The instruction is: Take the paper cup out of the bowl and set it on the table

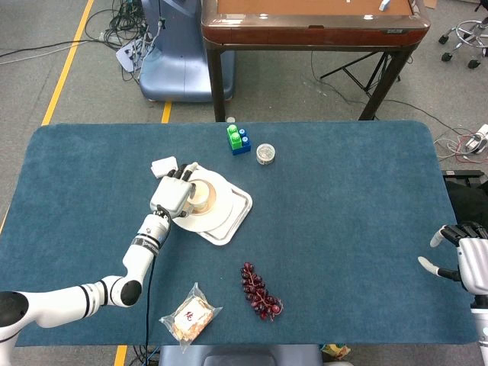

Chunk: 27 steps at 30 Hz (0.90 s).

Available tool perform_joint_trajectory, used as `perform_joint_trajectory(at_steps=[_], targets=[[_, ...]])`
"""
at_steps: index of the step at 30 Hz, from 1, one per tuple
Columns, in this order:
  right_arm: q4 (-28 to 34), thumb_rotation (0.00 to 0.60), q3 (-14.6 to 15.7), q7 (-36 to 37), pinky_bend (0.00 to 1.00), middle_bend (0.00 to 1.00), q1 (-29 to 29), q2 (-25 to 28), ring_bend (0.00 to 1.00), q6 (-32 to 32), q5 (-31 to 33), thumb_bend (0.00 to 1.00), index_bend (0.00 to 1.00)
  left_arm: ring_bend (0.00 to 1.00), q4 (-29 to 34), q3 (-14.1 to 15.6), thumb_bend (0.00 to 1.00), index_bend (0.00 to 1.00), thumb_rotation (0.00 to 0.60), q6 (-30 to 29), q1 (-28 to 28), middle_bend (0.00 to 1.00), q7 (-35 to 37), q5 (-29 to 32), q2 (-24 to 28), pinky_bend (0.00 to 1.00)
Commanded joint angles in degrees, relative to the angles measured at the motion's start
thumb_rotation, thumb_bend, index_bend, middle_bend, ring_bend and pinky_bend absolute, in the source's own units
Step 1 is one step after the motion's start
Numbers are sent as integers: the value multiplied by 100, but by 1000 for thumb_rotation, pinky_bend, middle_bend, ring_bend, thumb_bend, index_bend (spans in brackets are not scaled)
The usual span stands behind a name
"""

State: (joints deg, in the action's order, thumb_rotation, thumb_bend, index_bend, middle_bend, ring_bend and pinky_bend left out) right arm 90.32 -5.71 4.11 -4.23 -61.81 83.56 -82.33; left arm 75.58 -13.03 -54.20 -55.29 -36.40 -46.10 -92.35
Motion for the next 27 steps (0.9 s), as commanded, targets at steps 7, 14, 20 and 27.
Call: perform_joint_trajectory(at_steps=[7,14,20,27], targets=[[-16,600,-12,4,216,489,-2,-3,352,-9,30,170,569,0,-12,38,343,516,600,0,-21,38,-60,47,-12,163],[-18,600,-12,19,216,488,-1,0,352,-13,34,170,569,0,-46,74,352,527,600,1,-40,38,-95,69,-69,163],[-26,600,-20,43,216,488,7,10,353,-5,50,170,568,0,-105,104,352,570,600,-13,-43,38,-95,32,-116,163],[-25,600,-13,26,216,488,1,5,352,-23,47,170,568,0,-155,125,352,597,600,-66,-19,38,-21,-108,-154,167]])
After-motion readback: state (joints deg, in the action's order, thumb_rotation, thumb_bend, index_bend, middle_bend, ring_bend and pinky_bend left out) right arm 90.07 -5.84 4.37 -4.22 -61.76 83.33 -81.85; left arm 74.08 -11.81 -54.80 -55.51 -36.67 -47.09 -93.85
